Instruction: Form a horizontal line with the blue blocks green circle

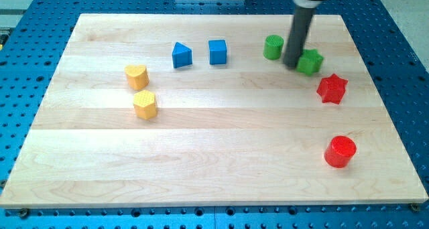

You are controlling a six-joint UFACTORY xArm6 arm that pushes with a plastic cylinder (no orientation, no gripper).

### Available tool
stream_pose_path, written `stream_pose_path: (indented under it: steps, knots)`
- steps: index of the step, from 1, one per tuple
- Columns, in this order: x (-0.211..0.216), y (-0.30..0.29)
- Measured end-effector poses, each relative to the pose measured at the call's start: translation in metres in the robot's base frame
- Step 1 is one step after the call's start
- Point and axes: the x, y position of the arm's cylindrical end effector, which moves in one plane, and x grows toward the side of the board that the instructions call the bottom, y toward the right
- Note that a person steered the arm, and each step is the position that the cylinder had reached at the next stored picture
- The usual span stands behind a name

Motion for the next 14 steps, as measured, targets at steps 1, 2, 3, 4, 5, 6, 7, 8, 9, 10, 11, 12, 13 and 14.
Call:
stream_pose_path:
  steps: [1,2,3,4,5,6,7,8,9,10,11,12,13,14]
  knots:
    - [-0.051,0.027]
    - [-0.068,-0.011]
    - [-0.054,-0.04]
    - [-0.052,-0.059]
    - [-0.052,-0.091]
    - [-0.053,-0.152]
    - [-0.056,-0.18]
    - [-0.043,-0.21]
    - [-0.032,-0.202]
    - [-0.04,-0.165]
    - [-0.055,-0.207]
    - [-0.055,-0.301]
    - [-0.036,-0.351]
    - [-0.032,-0.306]
